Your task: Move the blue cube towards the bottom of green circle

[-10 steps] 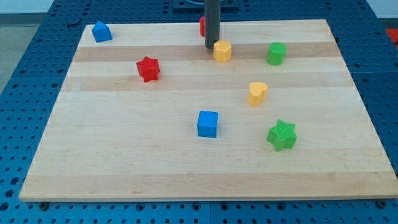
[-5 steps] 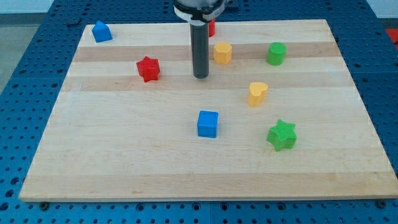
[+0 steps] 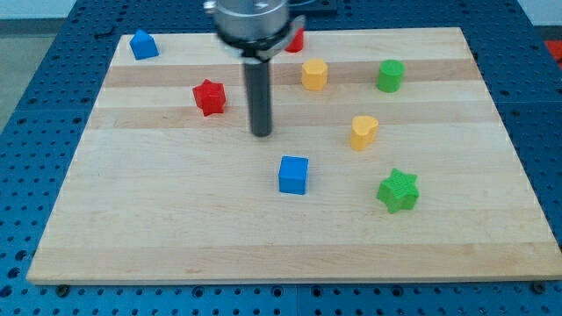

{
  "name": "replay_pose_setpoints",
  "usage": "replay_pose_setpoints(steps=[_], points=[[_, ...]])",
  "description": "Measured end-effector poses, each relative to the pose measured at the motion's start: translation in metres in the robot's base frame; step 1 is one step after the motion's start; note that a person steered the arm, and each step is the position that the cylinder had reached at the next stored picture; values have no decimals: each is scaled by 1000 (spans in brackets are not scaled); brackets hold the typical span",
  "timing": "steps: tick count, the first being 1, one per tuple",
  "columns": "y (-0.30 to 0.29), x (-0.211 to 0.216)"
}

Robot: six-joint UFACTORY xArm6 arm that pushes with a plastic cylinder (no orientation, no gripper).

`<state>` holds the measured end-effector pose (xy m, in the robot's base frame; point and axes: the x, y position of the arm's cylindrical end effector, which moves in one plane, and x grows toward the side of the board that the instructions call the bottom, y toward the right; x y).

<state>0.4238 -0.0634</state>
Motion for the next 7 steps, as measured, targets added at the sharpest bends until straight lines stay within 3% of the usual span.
replay_pose_setpoints(steps=[2, 4, 7], points=[[-43, 60], [8, 100], [64, 102]])
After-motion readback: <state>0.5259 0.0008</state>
